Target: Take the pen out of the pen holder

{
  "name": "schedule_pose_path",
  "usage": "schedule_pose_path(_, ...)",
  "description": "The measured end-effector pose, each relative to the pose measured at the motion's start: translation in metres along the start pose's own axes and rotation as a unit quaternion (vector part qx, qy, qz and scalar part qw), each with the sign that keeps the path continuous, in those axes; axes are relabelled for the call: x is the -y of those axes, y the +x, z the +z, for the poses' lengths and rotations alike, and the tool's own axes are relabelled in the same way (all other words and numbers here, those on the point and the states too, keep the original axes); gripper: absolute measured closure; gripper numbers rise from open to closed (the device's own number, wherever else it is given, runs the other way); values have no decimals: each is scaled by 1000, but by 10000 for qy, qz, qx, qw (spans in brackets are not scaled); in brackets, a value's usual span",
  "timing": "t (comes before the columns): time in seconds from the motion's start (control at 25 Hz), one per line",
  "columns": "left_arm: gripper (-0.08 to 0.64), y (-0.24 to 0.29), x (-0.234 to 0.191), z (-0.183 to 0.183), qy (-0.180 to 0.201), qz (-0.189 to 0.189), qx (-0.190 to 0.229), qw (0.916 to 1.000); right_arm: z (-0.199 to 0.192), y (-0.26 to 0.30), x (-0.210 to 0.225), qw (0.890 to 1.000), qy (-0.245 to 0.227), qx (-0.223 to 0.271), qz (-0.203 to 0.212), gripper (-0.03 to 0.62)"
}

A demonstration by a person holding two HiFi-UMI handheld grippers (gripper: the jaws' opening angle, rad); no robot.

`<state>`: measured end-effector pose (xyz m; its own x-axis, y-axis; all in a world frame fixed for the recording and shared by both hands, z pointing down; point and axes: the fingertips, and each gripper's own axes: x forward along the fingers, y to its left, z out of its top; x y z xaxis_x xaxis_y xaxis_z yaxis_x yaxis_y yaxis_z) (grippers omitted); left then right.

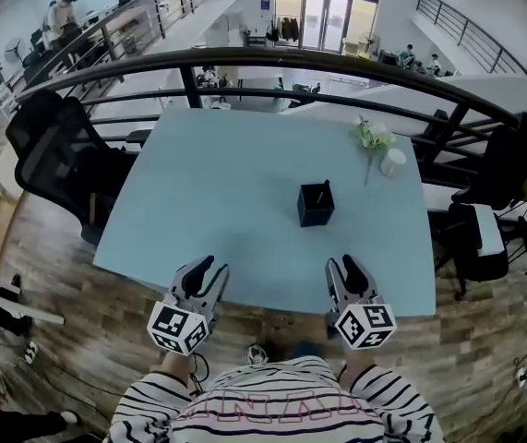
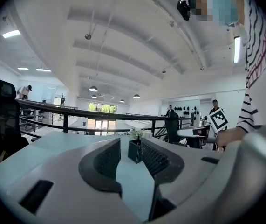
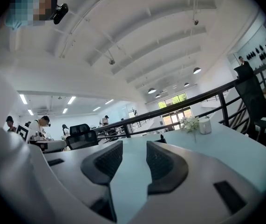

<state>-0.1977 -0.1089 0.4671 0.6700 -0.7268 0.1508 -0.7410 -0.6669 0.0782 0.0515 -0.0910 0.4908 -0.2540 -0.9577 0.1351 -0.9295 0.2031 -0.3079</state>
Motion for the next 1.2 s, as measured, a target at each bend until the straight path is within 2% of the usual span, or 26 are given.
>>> schedule_pose_path(0.36, 446, 32, -12, -7, -169, 18, -53, 9998, 12, 26, 29, 9999, -45, -7, -153, 426)
schedule_pose_path(0.8, 446, 104, -19, 13, -239, 250, 61, 9994, 44, 95, 81, 9997, -202, -70, 117, 430)
schedule_pose_path(1.2, 446, 138, -31, 14, -287, 644, 62, 9975, 58, 165, 111, 9972, -503, -236, 497, 434)
